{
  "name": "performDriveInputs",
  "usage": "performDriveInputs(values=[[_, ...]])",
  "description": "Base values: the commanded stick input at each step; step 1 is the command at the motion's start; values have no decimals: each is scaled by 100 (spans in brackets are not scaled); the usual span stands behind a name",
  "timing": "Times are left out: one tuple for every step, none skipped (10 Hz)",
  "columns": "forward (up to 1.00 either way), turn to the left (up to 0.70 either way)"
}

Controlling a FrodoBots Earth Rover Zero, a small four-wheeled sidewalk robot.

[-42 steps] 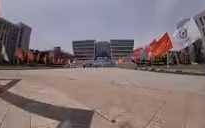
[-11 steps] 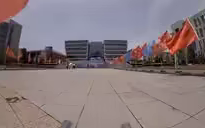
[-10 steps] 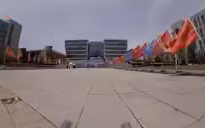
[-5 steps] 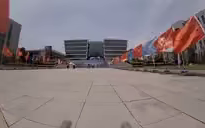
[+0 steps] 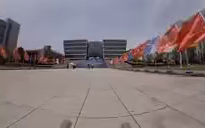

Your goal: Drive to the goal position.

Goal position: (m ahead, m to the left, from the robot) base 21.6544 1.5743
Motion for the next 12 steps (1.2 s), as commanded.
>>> performDriveInputs(values=[[100,-11],[100,0],[100,0],[100,0],[100,0],[100,0],[100,0],[100,0],[100,0],[100,0],[100,0],[100,0]])
